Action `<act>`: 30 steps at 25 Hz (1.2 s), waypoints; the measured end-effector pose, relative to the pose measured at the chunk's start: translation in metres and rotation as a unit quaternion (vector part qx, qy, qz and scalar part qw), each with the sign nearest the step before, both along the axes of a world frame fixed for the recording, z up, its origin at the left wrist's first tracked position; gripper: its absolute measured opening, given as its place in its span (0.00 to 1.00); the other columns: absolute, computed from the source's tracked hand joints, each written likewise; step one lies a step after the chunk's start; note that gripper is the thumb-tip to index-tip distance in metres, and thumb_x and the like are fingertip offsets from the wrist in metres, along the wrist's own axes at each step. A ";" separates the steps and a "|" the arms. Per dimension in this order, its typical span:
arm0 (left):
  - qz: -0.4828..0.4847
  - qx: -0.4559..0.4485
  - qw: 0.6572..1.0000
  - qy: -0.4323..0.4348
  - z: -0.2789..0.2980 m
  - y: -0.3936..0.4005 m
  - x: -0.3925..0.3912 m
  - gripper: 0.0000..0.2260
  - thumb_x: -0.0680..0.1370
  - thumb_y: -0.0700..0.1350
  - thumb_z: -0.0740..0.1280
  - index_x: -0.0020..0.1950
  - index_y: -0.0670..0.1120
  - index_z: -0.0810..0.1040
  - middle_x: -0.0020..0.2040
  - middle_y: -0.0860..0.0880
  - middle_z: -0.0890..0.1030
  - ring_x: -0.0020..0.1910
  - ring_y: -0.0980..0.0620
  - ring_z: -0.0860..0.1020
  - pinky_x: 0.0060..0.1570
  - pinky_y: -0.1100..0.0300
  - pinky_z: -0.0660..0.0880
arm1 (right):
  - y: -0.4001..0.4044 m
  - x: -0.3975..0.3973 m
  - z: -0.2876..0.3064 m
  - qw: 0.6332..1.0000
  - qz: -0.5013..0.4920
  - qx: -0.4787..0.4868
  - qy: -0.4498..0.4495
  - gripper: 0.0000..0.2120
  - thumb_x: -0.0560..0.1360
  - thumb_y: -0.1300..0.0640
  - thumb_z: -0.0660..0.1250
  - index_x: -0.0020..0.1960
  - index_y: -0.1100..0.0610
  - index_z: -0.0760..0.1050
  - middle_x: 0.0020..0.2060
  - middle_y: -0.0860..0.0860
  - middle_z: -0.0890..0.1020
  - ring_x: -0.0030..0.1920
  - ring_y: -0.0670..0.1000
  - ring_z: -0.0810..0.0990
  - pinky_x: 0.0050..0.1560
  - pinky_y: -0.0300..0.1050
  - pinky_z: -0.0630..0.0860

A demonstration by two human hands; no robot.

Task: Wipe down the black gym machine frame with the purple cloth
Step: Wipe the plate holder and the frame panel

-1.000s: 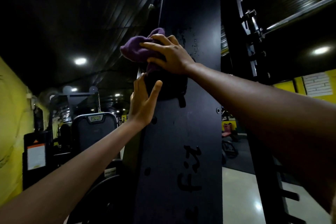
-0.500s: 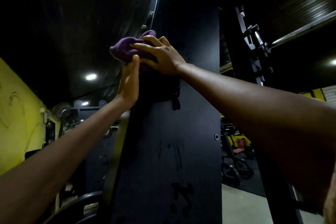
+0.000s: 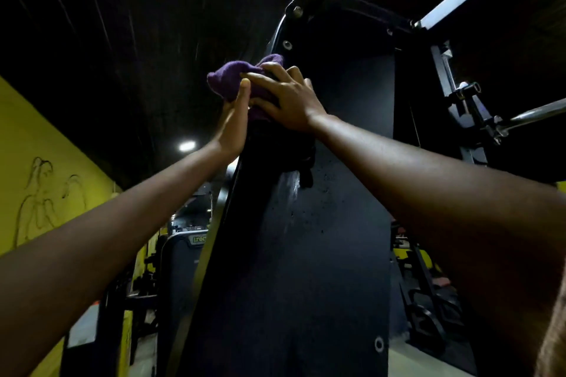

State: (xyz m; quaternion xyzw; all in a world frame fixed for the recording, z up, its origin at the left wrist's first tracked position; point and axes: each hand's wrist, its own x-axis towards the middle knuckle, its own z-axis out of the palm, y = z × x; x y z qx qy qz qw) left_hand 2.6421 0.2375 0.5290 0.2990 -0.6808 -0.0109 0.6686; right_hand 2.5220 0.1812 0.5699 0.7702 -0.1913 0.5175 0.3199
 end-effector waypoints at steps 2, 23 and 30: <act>0.014 -0.010 1.000 0.001 0.016 -0.007 -0.005 0.40 0.66 0.73 0.59 0.68 0.46 0.72 0.59 0.39 0.79 0.60 0.44 0.78 0.64 0.44 0.71 | -0.001 -0.001 0.012 1.000 0.000 0.010 -0.013 0.23 0.79 0.41 0.55 0.74 0.39 0.58 0.74 0.47 0.59 0.68 0.58 0.61 0.64 0.56 0.62; 0.422 -0.107 0.900 -0.025 0.068 -0.020 -0.032 0.21 0.83 0.56 0.51 0.62 0.41 0.72 0.62 0.41 0.75 0.61 0.41 0.74 0.58 0.51 0.69 | -0.008 -0.001 0.028 0.952 -0.012 0.211 -0.221 0.27 0.78 0.38 0.52 0.75 0.38 0.50 0.76 0.49 0.54 0.73 0.62 0.54 0.69 0.66 0.50; 0.296 -0.135 0.944 -0.053 0.078 -0.040 -0.024 0.18 0.80 0.37 0.53 0.69 0.44 0.69 0.61 0.48 0.74 0.61 0.51 0.72 0.52 0.69 0.65 | -0.045 -0.026 0.054 0.972 0.002 0.118 -0.203 0.24 0.80 0.45 0.55 0.73 0.33 0.53 0.75 0.45 0.56 0.69 0.59 0.60 0.67 0.62 0.57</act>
